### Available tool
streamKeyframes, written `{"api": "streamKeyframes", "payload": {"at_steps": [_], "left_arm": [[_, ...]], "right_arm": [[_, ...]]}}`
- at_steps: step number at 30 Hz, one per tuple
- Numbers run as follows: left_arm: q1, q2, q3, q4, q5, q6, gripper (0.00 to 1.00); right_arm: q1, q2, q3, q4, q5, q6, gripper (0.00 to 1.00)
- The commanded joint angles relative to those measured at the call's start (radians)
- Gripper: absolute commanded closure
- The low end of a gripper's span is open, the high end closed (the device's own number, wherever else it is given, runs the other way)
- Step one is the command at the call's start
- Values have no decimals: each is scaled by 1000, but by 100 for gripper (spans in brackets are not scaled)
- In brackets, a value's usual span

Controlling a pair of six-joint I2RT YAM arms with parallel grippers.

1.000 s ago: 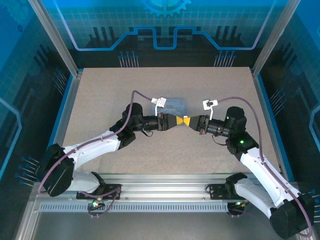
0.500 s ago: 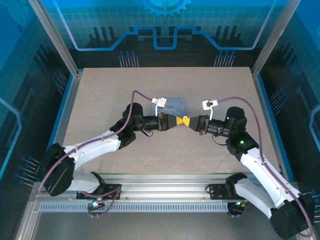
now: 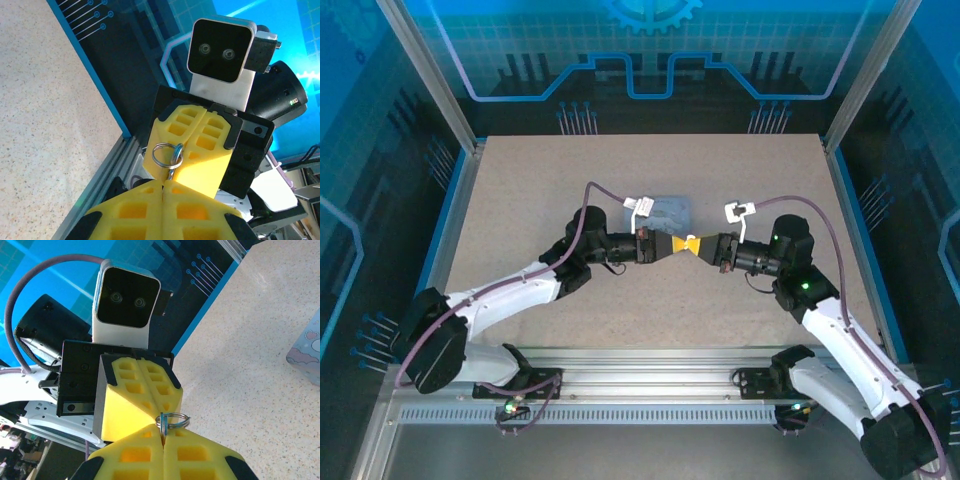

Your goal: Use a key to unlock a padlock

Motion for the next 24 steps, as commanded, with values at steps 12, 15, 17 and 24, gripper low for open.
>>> {"api": "streamKeyframes", "payload": {"at_steps": [12, 15, 17, 24], "left_arm": [[2, -55, 168, -412, -21, 204, 100], [2, -52, 229, -561, -39, 274, 100], [3, -45, 269, -656, -50, 322, 100], [2, 22, 446, -984, -67, 493, 100]], "right_arm": [[-40, -31, 76, -390, 169, -239, 60], [-39, -37, 102, -465, 239, -278, 58], [-40, -38, 113, -488, 250, -299, 59], [-40, -34, 135, -478, 184, -327, 55]]}}
